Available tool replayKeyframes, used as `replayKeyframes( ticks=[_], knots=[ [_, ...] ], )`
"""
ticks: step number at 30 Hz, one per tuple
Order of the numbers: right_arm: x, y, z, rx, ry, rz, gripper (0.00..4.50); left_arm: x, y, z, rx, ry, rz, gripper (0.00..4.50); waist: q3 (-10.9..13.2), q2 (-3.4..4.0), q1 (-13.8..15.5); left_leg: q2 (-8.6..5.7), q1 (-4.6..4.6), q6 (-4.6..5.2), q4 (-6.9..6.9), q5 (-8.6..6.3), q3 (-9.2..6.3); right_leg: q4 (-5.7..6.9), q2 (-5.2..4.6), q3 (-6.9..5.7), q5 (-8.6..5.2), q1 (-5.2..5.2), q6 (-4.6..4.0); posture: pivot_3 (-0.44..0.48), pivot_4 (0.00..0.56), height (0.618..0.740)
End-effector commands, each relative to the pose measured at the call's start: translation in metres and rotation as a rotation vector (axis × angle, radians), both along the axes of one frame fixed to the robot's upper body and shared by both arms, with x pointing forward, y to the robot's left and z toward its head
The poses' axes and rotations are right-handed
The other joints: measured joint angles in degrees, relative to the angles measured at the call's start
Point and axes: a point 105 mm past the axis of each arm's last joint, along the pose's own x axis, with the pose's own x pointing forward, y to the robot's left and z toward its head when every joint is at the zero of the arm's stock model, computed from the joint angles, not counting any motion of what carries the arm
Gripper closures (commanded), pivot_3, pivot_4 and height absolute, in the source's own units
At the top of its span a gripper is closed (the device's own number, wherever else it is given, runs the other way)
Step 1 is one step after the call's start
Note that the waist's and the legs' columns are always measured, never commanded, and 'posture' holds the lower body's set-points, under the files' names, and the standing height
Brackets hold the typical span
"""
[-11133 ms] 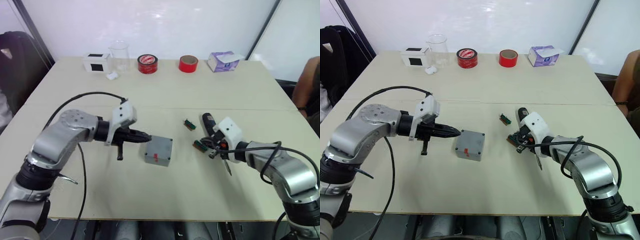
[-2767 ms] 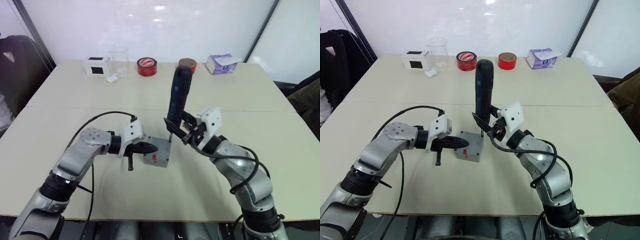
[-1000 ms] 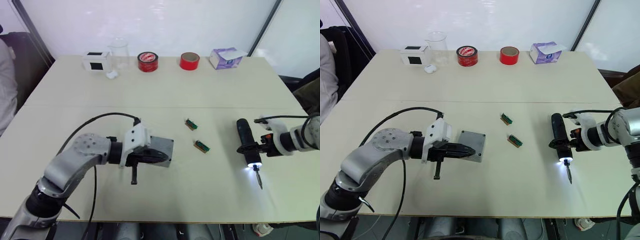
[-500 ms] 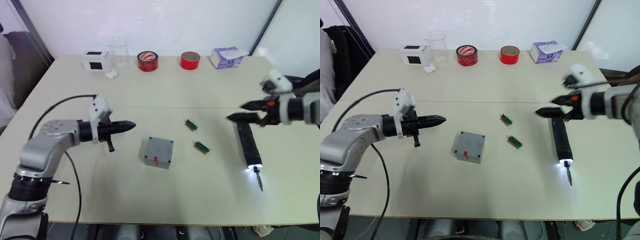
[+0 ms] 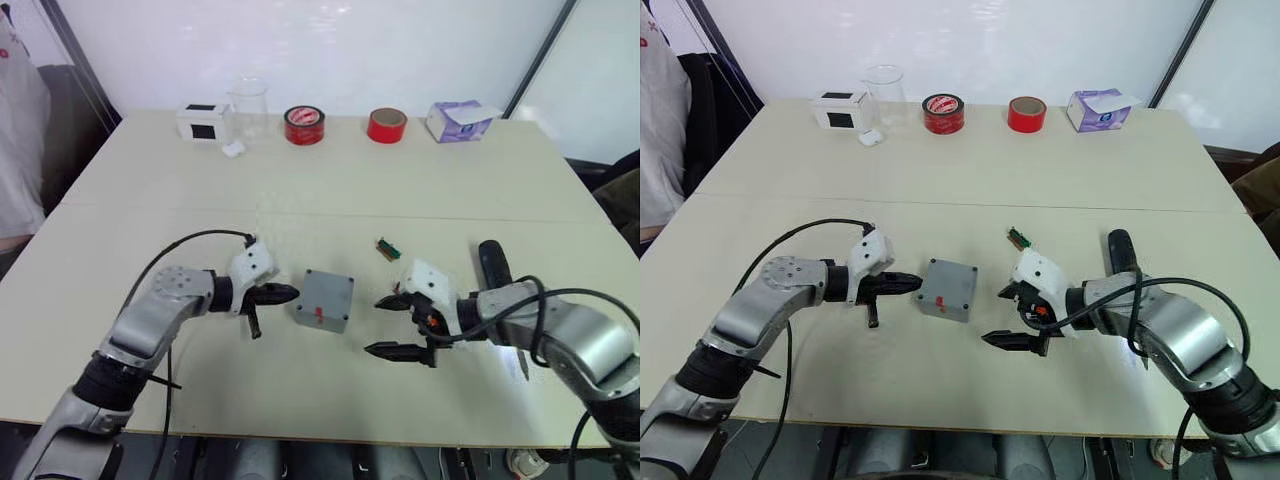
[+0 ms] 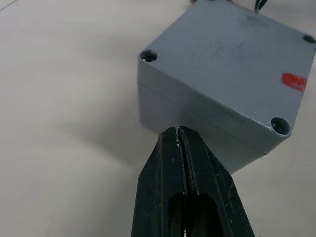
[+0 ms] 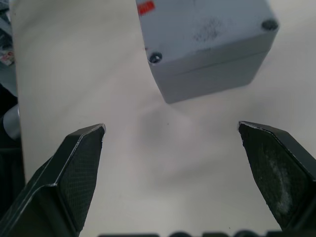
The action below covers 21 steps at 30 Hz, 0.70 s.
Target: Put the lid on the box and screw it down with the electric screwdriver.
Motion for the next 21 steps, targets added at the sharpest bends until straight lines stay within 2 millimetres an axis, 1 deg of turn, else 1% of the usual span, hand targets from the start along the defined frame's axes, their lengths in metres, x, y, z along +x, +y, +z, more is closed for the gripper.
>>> replayKeyframes(
  ticks=[1,5,9,11,12,14,15,16,18,19,20,21],
  knots=[
    [0.002,0.009,0.001,-0.001,-0.034,0.043,0.06,0.003,-0.010,0.006,0.001,-0.049,-0.045,4.50,0.00,0.00,0.09,0.00,-0.01,0.00,0.02,0.00,0.00,0.00,0.00,0.00,0.00,0.00,0.00,0.000,0.150,0.740],
    [0.001,0.017,-0.002,0.018,-0.009,0.066,0.06,0.008,-0.024,0.006,-0.012,-0.060,-0.089,4.50,0.00,0.00,0.19,-0.02,-0.03,0.01,0.09,0.00,-0.01,0.00,-0.01,0.00,0.01,0.04,0.01,0.000,0.150,0.740],
    [-0.008,0.025,-0.002,0.036,0.034,0.114,0.06,0.018,-0.035,0.005,-0.017,-0.077,-0.112,4.50,0.00,0.00,0.12,-0.05,-0.03,0.02,0.10,-0.01,-0.04,-0.01,-0.02,0.00,0.01,0.07,0.01,0.000,0.150,0.740],
    [-0.011,0.030,0.001,0.055,0.052,0.125,0.06,0.027,-0.038,0.004,-0.003,-0.094,-0.105,4.50,0.00,0.00,0.10,-0.04,-0.02,0.03,0.10,-0.01,-0.04,-0.01,-0.01,-0.01,0.01,0.06,0.02,0.000,0.150,0.740],
    [-0.013,0.031,0.002,0.059,0.057,0.129,0.06,0.031,-0.037,0.003,0.012,-0.107,-0.097,4.50,0.00,0.00,0.10,-0.04,-0.02,0.04,0.10,-0.02,-0.04,-0.01,0.00,-0.01,0.01,0.06,0.02,0.000,0.150,0.740],
    [-0.013,0.026,0.005,0.030,0.038,0.122,0.06,0.040,-0.028,0.000,0.047,-0.125,-0.059,4.50,0.00,0.00,0.04,-0.03,-0.03,0.04,0.10,-0.02,-0.06,0.00,0.01,-0.03,0.02,0.06,0.03,0.000,0.150,0.740],
    [-0.014,0.023,0.006,0.020,0.030,0.119,0.06,0.042,-0.024,-0.001,0.054,-0.129,-0.049,4.50,0.00,0.00,-0.08,-0.03,-0.03,0.04,0.10,-0.02,-0.06,0.00,0.01,-0.03,0.02,0.05,0.03,0.000,0.150,0.740],
    [-0.014,0.017,0.011,0.004,0.015,0.110,0.06,0.042,-0.018,-0.001,0.064,-0.129,-0.036,4.50,0.00,0.00,-0.11,-0.02,-0.02,0.04,0.10,-0.02,-0.06,0.00,0.00,-0.02,0.02,0.05,0.03,0.000,0.150,0.740],
    [-0.013,0.003,0.023,-0.031,-0.020,0.093,0.06,0.038,-0.005,-0.001,0.081,-0.123,-0.024,4.50,0.01,0.01,-0.09,-0.01,-0.04,0.04,0.10,-0.02,-0.06,0.01,0.00,-0.02,0.02,0.02,0.03,0.000,0.150,0.740],
    [-0.013,-0.001,0.026,-0.042,-0.031,0.088,0.06,0.037,-0.001,-0.001,0.085,-0.121,-0.021,4.50,0.01,0.01,-0.11,-0.01,-0.04,0.04,0.09,-0.02,-0.05,0.01,-0.01,-0.02,0.01,0.01,0.02,0.000,0.150,0.740],
    [-0.009,-0.005,0.029,-0.056,-0.052,0.076,0.06,0.033,0.002,0.000,0.084,-0.113,-0.023,4.50,0.00,0.00,-0.10,0.02,-0.04,0.05,0.09,-0.03,-0.05,0.00,-0.01,-0.02,0.01,0.01,0.02,0.000,0.150,0.740],
    [-0.002,-0.010,0.032,-0.070,-0.088,0.057,0.06,0.023,0.004,-0.001,0.078,-0.091,-0.041,4.50,0.00,0.00,-0.19,0.03,-0.03,0.05,0.09,-0.03,-0.07,0.00,-0.01,-0.02,0.01,0.02,0.02,0.000,0.150,0.740]
  ],
)
